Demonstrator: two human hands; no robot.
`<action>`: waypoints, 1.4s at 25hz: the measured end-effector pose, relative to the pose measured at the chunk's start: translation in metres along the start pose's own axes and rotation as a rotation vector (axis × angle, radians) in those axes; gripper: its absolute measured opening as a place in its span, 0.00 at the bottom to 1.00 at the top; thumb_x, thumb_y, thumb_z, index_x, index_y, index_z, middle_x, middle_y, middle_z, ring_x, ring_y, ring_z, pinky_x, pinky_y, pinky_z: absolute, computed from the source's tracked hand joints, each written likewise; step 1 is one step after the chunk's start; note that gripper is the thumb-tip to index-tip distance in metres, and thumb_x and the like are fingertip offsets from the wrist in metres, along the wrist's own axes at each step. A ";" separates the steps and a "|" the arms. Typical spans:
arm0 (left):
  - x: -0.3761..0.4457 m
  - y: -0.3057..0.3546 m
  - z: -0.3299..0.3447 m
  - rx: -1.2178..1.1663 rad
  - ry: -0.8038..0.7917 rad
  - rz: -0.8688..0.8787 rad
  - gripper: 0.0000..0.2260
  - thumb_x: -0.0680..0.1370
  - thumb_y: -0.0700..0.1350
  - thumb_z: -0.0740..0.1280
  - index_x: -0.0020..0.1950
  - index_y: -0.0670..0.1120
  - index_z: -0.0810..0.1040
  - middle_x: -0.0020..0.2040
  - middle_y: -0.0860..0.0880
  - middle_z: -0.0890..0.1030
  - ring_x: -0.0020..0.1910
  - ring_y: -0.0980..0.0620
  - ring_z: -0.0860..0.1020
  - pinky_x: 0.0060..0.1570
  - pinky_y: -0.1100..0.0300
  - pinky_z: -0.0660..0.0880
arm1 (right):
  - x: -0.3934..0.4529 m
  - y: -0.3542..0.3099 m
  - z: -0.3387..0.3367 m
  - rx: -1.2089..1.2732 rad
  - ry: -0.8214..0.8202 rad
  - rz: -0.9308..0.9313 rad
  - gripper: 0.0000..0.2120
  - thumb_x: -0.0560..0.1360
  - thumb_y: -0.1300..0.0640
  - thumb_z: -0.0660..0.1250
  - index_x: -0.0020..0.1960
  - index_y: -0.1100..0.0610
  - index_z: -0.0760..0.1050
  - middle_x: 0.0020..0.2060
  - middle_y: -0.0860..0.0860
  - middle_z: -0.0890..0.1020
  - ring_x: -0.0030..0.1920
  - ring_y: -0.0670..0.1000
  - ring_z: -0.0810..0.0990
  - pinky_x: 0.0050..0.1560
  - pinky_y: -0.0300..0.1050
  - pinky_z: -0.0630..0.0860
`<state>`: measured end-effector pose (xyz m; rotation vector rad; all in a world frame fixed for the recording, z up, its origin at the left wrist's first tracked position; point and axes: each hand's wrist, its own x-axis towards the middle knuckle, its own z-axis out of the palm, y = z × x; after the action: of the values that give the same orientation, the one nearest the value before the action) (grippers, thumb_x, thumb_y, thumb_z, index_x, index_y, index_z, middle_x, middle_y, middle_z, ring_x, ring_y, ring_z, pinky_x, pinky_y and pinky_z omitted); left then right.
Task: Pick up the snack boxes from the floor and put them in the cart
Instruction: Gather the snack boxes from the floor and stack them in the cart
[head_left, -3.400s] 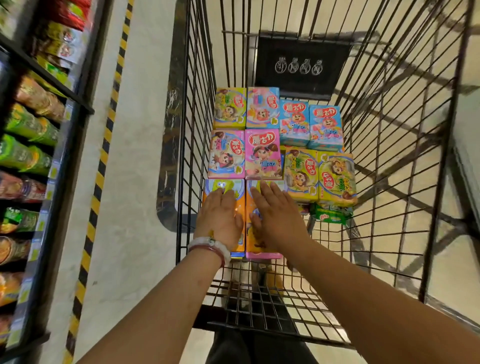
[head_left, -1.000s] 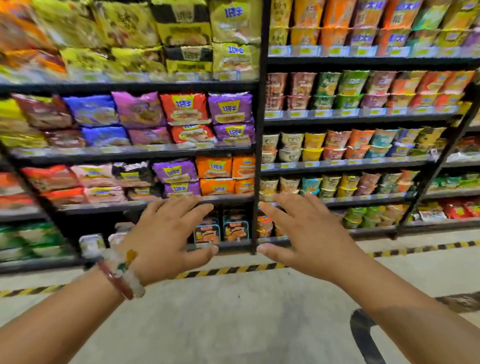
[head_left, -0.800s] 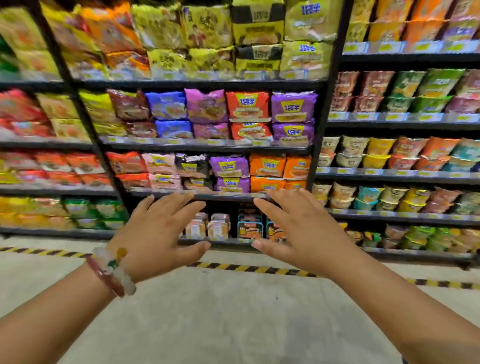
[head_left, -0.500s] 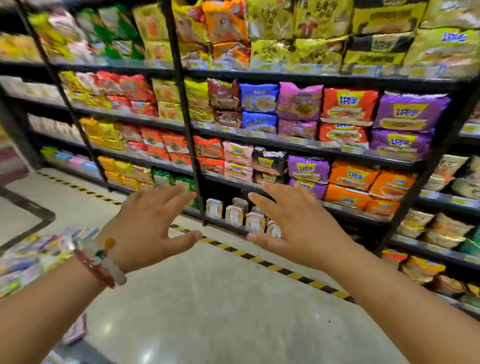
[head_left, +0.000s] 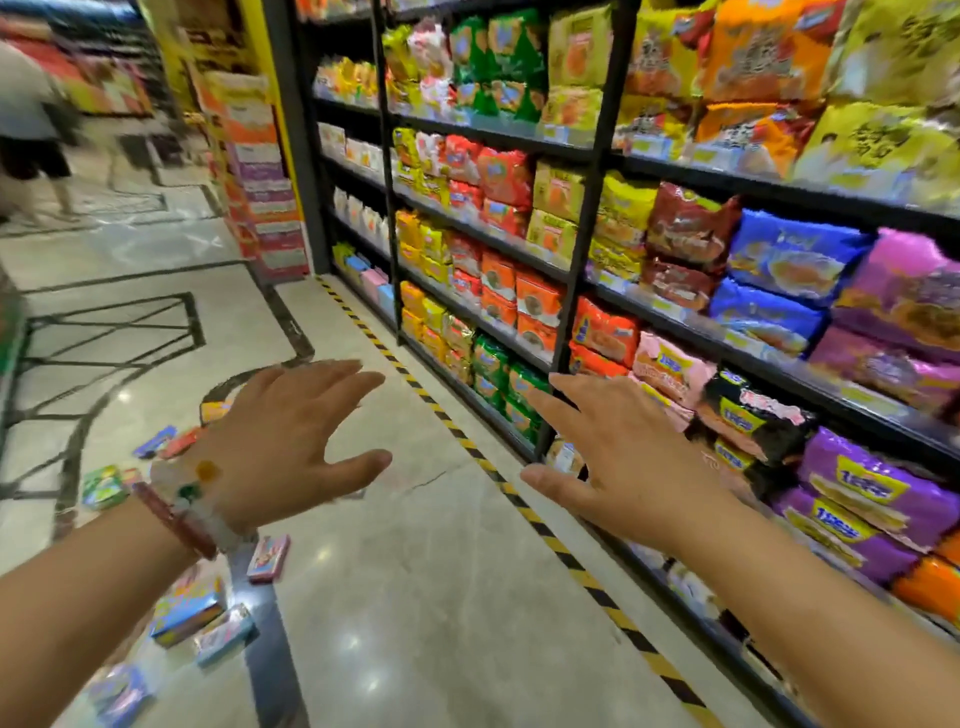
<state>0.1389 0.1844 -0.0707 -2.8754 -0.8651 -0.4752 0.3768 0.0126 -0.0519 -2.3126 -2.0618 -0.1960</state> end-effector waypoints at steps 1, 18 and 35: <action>0.000 -0.008 0.003 0.018 0.010 -0.037 0.39 0.73 0.73 0.45 0.66 0.46 0.75 0.63 0.42 0.78 0.60 0.41 0.77 0.57 0.40 0.71 | 0.015 0.005 0.005 -0.012 0.004 -0.043 0.50 0.60 0.23 0.24 0.77 0.42 0.46 0.76 0.48 0.56 0.74 0.49 0.51 0.74 0.49 0.43; -0.106 -0.226 0.020 0.249 -0.076 -0.559 0.33 0.73 0.69 0.52 0.64 0.46 0.75 0.59 0.43 0.80 0.55 0.43 0.80 0.50 0.39 0.74 | 0.291 -0.184 0.095 0.185 0.064 -0.597 0.40 0.74 0.29 0.37 0.72 0.50 0.67 0.68 0.54 0.72 0.68 0.56 0.70 0.69 0.57 0.62; -0.123 -0.469 0.116 0.129 -0.174 -0.758 0.31 0.70 0.65 0.56 0.63 0.45 0.77 0.59 0.42 0.79 0.57 0.42 0.79 0.55 0.38 0.71 | 0.513 -0.381 0.224 0.270 -0.034 -0.758 0.36 0.78 0.33 0.40 0.66 0.53 0.74 0.59 0.56 0.80 0.59 0.59 0.79 0.59 0.60 0.72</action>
<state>-0.1864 0.5325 -0.2174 -2.4043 -1.9348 -0.2016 0.0712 0.5887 -0.2342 -1.3124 -2.6741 0.1038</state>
